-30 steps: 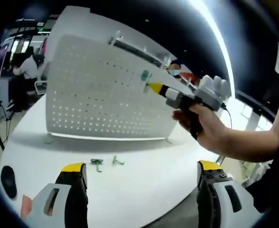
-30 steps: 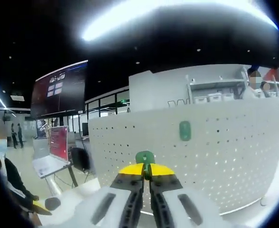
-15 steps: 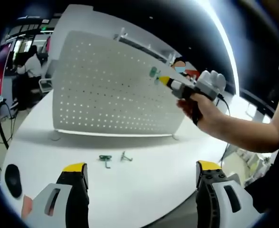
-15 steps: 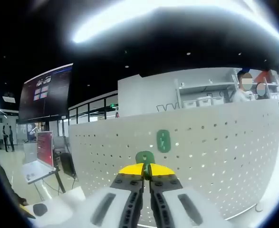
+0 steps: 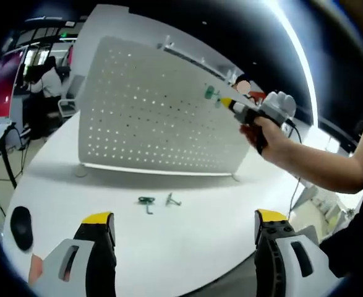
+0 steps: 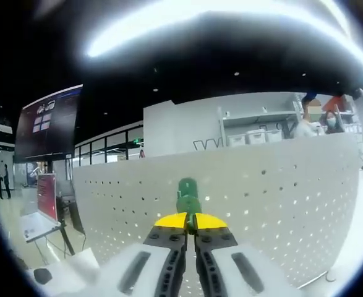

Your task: Insert the hook assembly into the mounting plate slot until the hook locks in place.

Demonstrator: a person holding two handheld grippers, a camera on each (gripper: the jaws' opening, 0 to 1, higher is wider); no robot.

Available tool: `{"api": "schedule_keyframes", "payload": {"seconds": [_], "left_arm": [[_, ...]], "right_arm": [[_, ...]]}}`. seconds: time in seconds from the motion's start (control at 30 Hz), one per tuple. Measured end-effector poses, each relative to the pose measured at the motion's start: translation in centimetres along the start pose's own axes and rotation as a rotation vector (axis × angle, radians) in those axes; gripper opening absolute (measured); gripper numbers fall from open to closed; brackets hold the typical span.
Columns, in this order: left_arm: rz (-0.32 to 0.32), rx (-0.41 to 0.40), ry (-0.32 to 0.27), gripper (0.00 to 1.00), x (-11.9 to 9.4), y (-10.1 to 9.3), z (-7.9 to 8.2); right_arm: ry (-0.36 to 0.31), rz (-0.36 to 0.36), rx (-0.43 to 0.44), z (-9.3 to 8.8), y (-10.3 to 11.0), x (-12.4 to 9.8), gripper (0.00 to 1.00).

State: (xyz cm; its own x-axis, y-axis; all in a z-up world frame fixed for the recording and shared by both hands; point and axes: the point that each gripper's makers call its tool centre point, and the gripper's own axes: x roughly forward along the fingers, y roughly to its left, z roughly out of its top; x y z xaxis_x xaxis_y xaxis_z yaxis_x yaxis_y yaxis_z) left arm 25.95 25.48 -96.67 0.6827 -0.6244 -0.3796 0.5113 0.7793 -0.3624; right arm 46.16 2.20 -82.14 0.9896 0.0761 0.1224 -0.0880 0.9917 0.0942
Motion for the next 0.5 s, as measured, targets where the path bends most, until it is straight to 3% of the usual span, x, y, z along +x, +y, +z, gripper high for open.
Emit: {"api": "schedule_keyframes", "payload": {"seconds": [0.5], "left_arm": [[0.004, -0.017, 0.013, 0.94, 0.3, 0.0, -0.5]], "right_arm": [[-0.066, -0.094, 0.002, 2.5, -2.9, 2.0, 0.0]]}}
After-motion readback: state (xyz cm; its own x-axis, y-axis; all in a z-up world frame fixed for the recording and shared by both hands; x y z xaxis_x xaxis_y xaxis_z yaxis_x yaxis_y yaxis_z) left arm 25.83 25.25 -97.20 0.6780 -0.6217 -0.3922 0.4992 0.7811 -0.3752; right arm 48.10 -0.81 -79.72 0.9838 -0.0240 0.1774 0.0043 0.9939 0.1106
